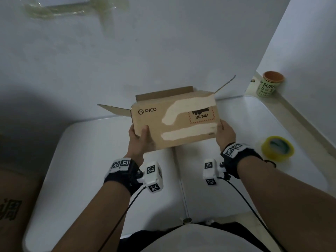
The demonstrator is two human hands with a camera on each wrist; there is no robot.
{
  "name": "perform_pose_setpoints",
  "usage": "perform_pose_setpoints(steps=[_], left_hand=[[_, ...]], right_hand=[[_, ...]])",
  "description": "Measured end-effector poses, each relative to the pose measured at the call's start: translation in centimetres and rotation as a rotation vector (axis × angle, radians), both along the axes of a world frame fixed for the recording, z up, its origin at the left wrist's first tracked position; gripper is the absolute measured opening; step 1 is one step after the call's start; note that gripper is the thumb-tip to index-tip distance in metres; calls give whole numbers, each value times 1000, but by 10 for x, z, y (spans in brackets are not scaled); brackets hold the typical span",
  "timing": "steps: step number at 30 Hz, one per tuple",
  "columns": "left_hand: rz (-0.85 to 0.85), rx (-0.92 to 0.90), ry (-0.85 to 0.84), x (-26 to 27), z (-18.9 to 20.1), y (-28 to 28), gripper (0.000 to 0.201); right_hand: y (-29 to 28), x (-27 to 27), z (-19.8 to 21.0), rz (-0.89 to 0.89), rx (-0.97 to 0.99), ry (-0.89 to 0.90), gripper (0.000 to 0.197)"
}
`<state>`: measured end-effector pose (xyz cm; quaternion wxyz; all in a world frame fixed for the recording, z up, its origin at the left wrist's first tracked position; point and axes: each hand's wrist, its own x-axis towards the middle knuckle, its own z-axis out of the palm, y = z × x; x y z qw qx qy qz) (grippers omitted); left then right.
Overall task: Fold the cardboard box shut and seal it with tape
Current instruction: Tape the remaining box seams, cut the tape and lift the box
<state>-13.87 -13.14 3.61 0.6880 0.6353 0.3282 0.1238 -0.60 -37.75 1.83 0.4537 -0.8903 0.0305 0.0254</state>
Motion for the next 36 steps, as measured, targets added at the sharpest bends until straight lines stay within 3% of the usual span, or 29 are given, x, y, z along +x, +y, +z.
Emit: perform_pose_setpoints(steps=[3,8,10,14,18,22,24,26,27,31,36], left_hand=[[-25,-35,41,-5,-7,-5,73],[-46,-127,186,-9,-24,-4,82],[-39,-163,182,-7,-15,-6,81],[141,-335,140,-2,-4,0,52],[177,-256,281,-9,-20,14,53],[134,-274,349,-13,-65,35,84],[133,-274,383,-13,-62,39,70],[101,-253,394,-11,-36,35,41],[108,-248,398,-6,-30,37,36],[137,-342,358,22,-34,52,31],[222,-444,213,54,-21,51,19]], right_hand=[[-12,-12,-12,4,-11,7,40],[-27,-19,-29,61,13,239,37],[-24,-18,-26,43,117,286,33],[-18,-7,-10,-30,440,354,38],[-18,3,-12,-178,661,428,24],[-19,13,-8,-136,253,472,37],[-16,9,3,9,-84,460,39],[-10,22,6,147,-174,410,25],[-8,30,3,174,-143,399,18],[20,49,-7,49,292,449,41],[48,71,4,-7,399,481,39]])
